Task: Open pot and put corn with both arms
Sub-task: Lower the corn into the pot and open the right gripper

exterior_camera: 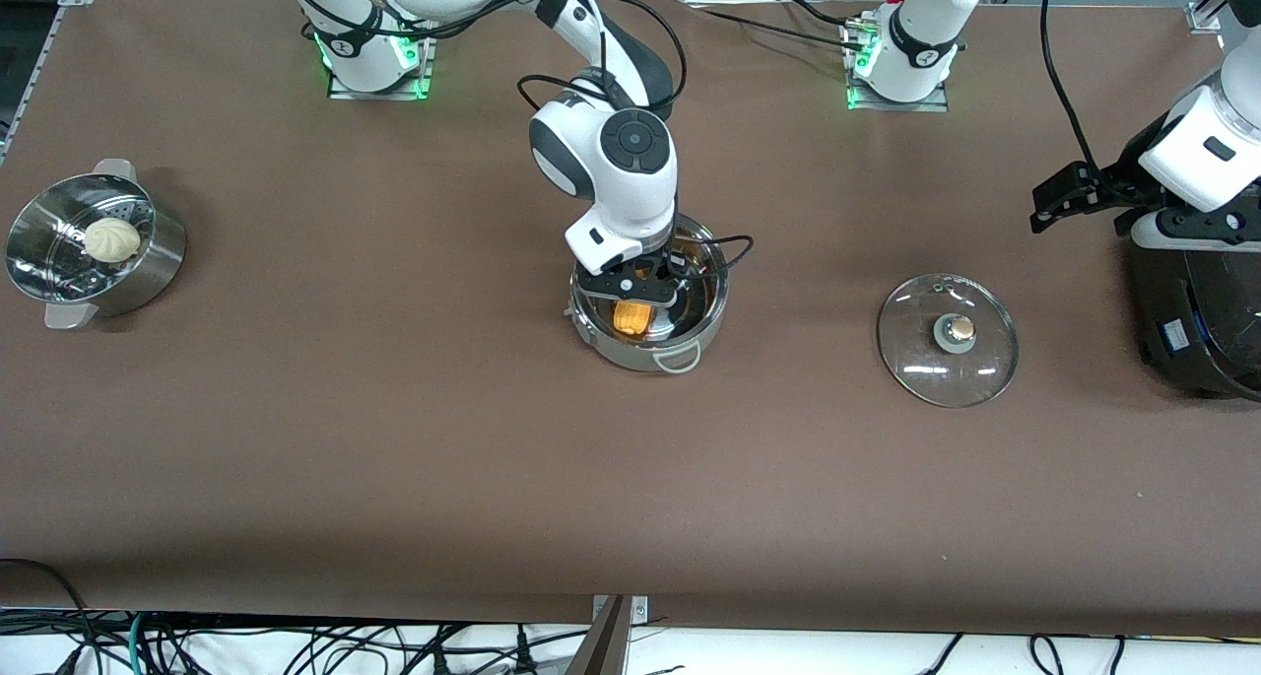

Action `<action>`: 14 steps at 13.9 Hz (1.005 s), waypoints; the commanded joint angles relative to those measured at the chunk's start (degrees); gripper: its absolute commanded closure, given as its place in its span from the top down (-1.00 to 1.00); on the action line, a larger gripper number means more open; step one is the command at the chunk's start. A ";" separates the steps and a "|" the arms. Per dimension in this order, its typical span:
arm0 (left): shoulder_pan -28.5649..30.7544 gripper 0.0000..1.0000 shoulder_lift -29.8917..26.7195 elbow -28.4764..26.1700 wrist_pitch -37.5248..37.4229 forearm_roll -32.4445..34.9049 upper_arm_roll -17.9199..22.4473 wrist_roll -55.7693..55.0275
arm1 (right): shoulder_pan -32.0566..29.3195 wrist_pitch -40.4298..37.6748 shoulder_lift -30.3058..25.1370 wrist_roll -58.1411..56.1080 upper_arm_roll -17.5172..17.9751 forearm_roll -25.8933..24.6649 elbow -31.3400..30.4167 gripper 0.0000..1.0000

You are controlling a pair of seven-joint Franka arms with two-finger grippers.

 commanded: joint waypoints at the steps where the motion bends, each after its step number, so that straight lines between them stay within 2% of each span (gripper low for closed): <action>1: -0.09 1.00 -1.85 -1.63 -1.47 0.28 -0.26 -0.53 | 0.48 0.65 1.47 1.30 0.25 -0.59 1.94 -0.27; 3: -0.09 1.00 -1.24 -0.31 -3.23 0.28 -0.17 -0.44 | -0.13 0.65 1.38 0.87 0.16 -0.58 2.03 0.40; 4: -0.18 1.00 -1.15 -0.31 -3.24 0.28 -0.26 -0.44 | -0.22 0.56 1.21 0.51 0.16 -0.58 2.12 0.64; 7: -0.26 1.00 -1.06 -0.22 -3.24 0.37 -0.35 0.00 | -1.62 -0.14 0.42 -0.19 0.16 -0.58 2.38 0.78; 9: -0.18 1.00 -1.15 -0.22 -3.33 0.80 -0.17 0.27 | -3.29 -1.37 -0.72 -0.98 0.25 -0.50 2.38 0.97; 14: -0.53 1.00 -1.15 -0.13 -4.21 2.30 -0.52 0.35 | -10.58 -9.35 -5.38 -16.24 0.51 0.30 2.56 0.98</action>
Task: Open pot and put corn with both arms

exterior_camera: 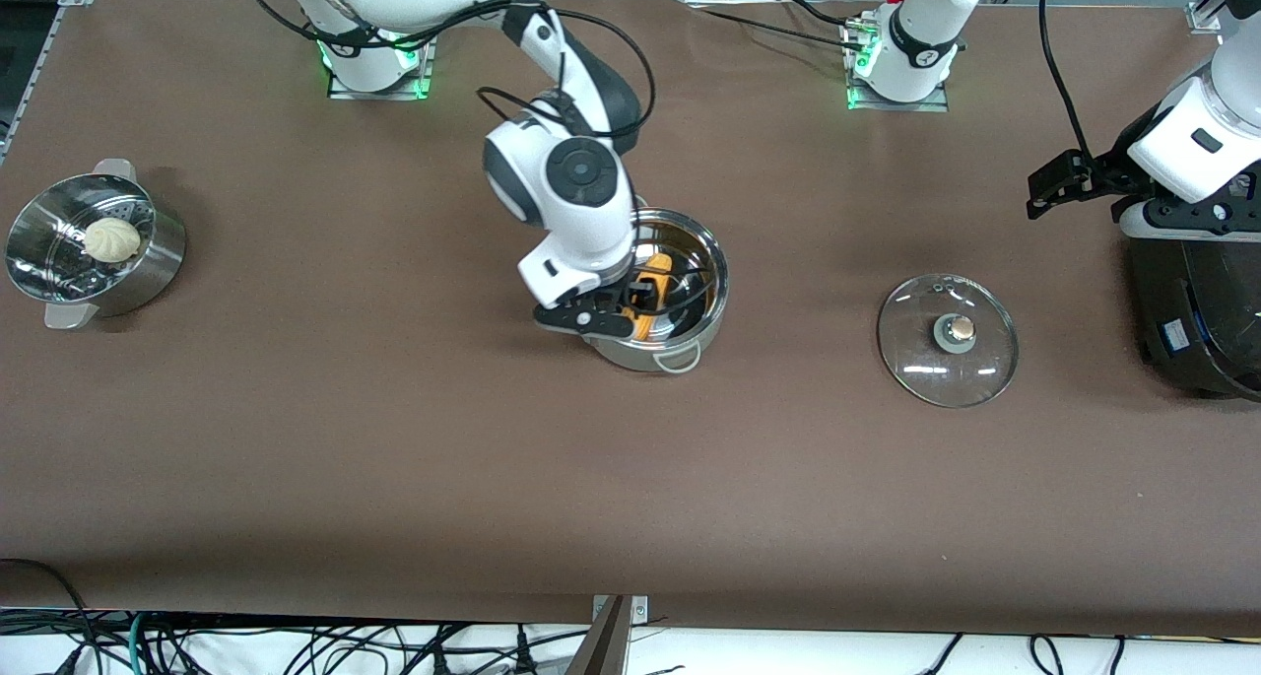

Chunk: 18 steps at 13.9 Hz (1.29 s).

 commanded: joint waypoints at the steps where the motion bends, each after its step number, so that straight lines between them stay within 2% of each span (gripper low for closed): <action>1: -0.45 1.00 -0.75 0.19 -1.15 1.44 -0.09 0.38 | -4.57 -6.01 -3.84 -10.33 0.74 0.36 -0.09 0.98; 2: -0.27 1.00 -0.75 0.10 -1.15 1.35 -0.01 0.47 | -6.58 -7.95 -5.15 -14.55 0.65 0.45 -0.09 0.98; 4: -0.27 1.00 -0.75 0.19 -1.15 1.35 -0.01 0.47 | -9.58 -11.29 -8.14 -22.90 0.04 3.94 -0.52 0.99; 6: -0.36 1.00 -0.75 0.19 -1.15 1.35 -0.09 0.47 | -10.12 -15.15 -11.57 -28.11 -3.21 5.02 -1.84 0.99; 11: -0.27 1.00 -0.75 0.19 -1.42 1.35 -0.09 0.47 | -17.84 -17.01 -27.46 -35.84 -2.87 4.76 -15.97 0.99; 13: -0.27 1.00 -0.75 0.19 -1.42 1.35 -0.09 0.47 | -21.00 -20.60 -31.43 -39.98 -2.78 4.76 -17.40 0.99; 15: -0.27 1.00 -0.75 0.19 -1.42 1.35 -0.09 0.47 | -25.04 -23.42 -33.55 -42.53 -1.99 4.50 -17.31 0.99; 17: -0.19 1.00 -0.75 0.19 -1.42 1.35 -0.09 0.47 | -30.57 -24.14 -34.87 -45.60 2.12 3.45 -17.14 1.00; 18: -0.19 1.00 -0.75 0.19 -1.42 1.35 -0.01 0.47 | -31.29 -24.40 -36.01 -46.75 2.40 2.57 -17.40 1.00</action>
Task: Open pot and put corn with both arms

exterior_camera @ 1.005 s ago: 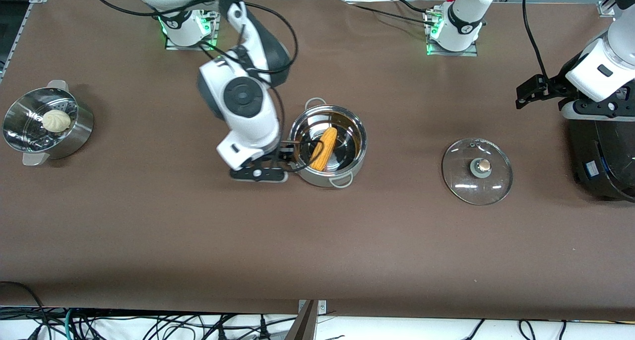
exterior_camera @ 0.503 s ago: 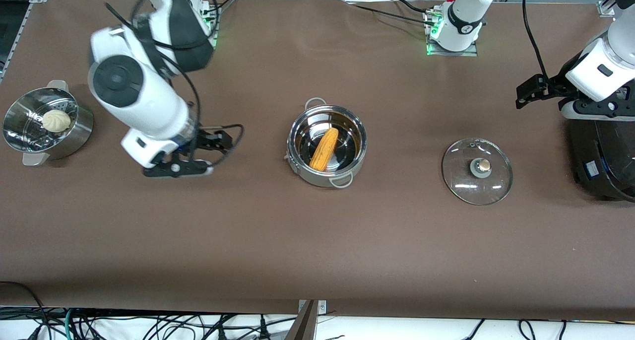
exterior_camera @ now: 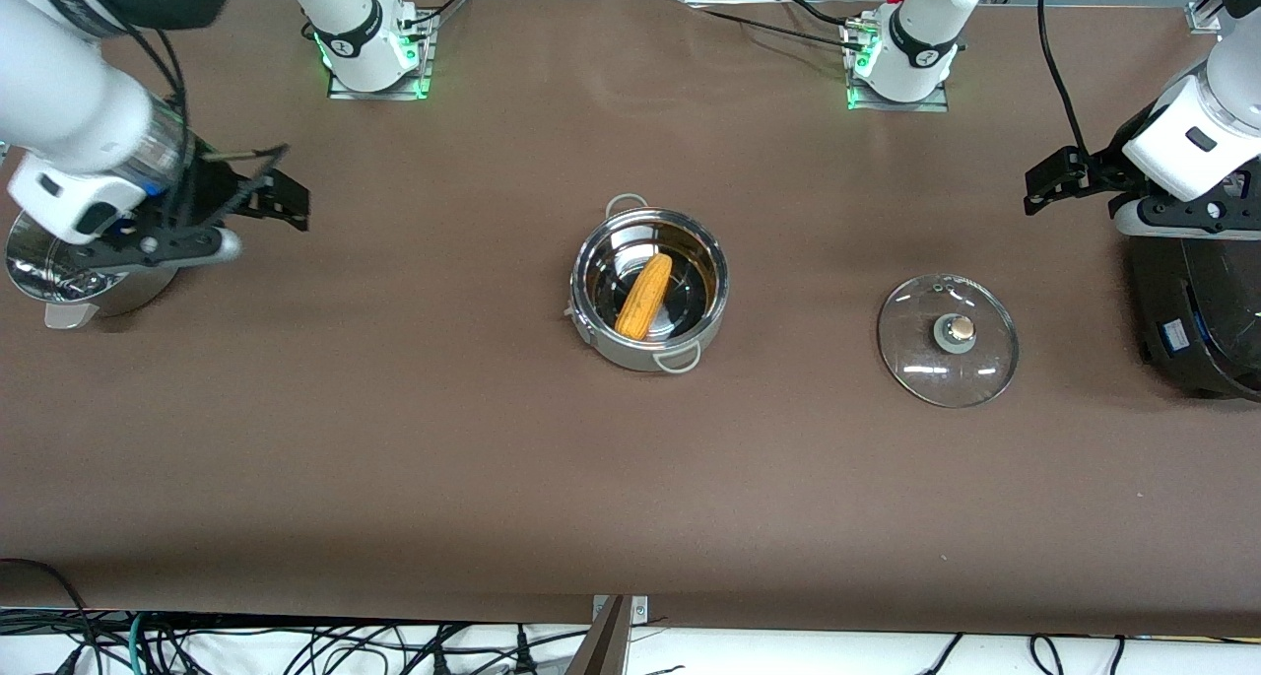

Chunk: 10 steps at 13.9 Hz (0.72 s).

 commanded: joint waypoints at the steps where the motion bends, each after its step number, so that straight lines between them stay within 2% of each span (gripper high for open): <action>1: -0.19 1.00 -0.70 0.13 -0.82 1.31 0.07 0.44 | -3.86 -1.10 -3.36 -3.35 3.11 -1.30 -2.22 1.00; 10: -0.02 1.00 -0.70 0.13 -0.91 1.31 0.07 0.44 | -5.54 -3.04 -2.92 -4.50 2.58 -1.21 0.32 1.00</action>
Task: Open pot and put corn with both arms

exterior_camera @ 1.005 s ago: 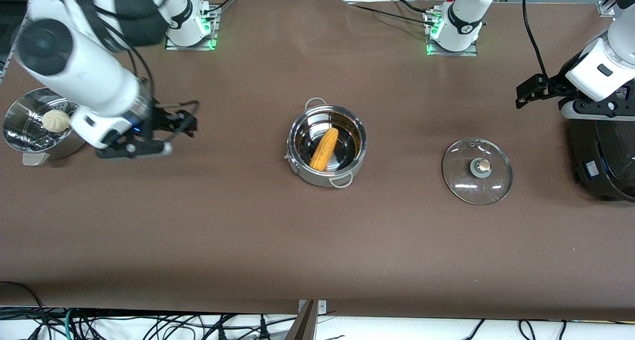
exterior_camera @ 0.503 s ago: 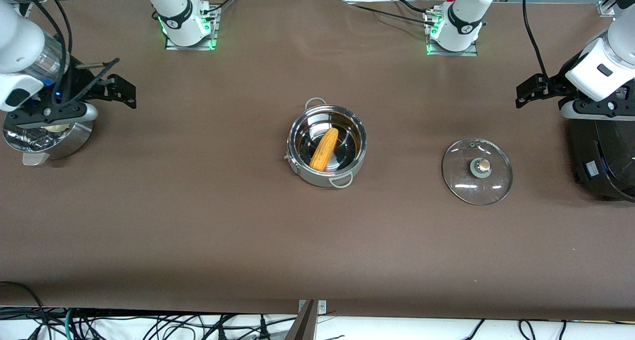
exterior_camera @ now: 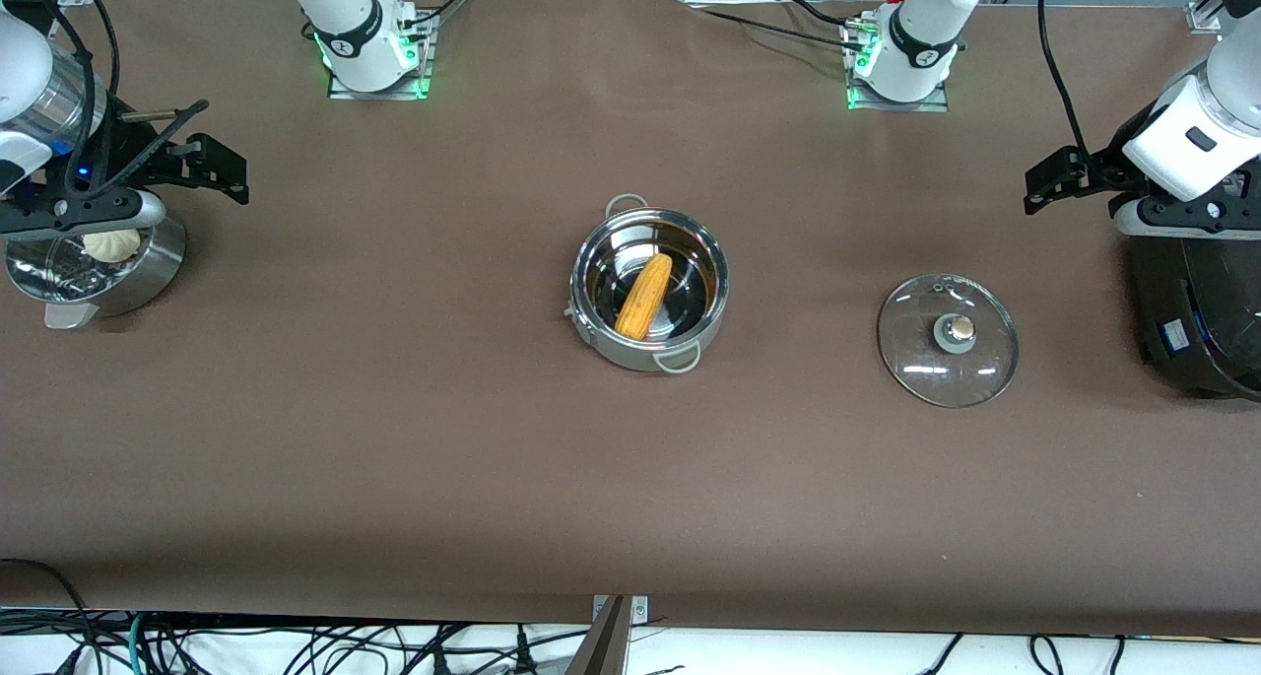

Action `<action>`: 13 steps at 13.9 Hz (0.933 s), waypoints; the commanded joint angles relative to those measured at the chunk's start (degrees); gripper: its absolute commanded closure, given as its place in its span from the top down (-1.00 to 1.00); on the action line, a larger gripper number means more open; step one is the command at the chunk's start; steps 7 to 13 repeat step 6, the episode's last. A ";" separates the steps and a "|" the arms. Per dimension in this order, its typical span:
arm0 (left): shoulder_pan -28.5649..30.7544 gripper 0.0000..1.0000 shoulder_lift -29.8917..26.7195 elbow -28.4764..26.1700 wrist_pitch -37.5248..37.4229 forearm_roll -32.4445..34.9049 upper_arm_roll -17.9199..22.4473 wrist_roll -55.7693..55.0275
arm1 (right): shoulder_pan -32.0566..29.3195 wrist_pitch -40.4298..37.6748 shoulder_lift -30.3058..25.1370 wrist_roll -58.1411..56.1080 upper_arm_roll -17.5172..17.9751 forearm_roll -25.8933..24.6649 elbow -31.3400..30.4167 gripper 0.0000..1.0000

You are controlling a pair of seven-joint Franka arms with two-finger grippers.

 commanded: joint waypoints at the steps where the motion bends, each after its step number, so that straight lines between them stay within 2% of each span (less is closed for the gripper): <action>1: -0.12 1.00 -0.69 0.13 -0.82 1.31 0.06 0.44 | -1.01 -0.48 -0.40 -1.04 0.90 -0.59 0.42 1.00; 13: -0.03 1.00 -0.69 0.13 -0.82 1.31 0.06 0.44 | -1.27 -0.75 -0.40 -3.24 0.12 -0.59 0.16 1.00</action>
